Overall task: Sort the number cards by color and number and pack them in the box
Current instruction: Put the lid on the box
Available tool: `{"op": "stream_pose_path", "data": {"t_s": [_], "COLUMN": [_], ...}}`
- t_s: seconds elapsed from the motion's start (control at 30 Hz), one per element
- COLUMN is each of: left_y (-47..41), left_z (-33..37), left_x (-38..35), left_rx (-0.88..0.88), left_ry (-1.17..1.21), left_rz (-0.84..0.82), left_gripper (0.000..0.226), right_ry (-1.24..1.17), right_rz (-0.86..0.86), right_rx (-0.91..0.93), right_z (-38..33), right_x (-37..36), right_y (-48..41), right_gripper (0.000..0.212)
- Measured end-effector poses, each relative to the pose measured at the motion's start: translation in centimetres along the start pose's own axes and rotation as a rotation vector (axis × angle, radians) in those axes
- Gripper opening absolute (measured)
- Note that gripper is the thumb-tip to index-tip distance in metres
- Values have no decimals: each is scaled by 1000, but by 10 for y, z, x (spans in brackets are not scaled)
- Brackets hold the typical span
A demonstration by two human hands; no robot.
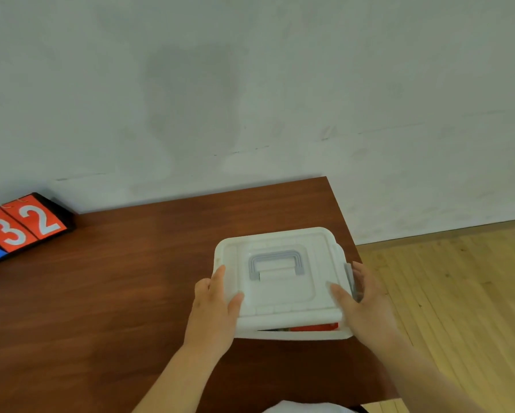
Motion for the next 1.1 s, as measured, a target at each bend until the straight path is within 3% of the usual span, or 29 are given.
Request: {"op": "stream_pose_path", "data": {"t_s": [0.13, 0.3, 0.47, 0.8, 1.1], "left_y": [0, 0, 2, -3, -4], "left_z": [0, 3, 5, -2, 10], "left_x": [-1, 4, 8, 12, 15], "left_rx": [-36, -62, -96, -101, -133], "left_ry": [-7, -10, -47, -47, -94], "left_rz": [-20, 11, 1, -107, -108], "left_gripper": [60, 63, 67, 69, 71], "right_ry": [-94, -137, -327, -562, -559], "right_rz": [-32, -84, -80, -144, -68], "right_rx": [-63, -67, -149, -230, -233], "right_z": [17, 21, 31, 46, 45], "right_x": [5, 3, 3, -4, 5], "right_y": [-1, -3, -8, -17, -15], "right_gripper": [79, 65, 44, 35, 26]}}
Point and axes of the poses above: each hand's wrist, its own y-axis away from the middle knuckle, its own x-axis out of the back of the hand, z = x × y, the point moved 10 cm from there along -y, towards the middle knuckle, and after that the axes turned 13 degrees about -x, right-handed, at the moved point
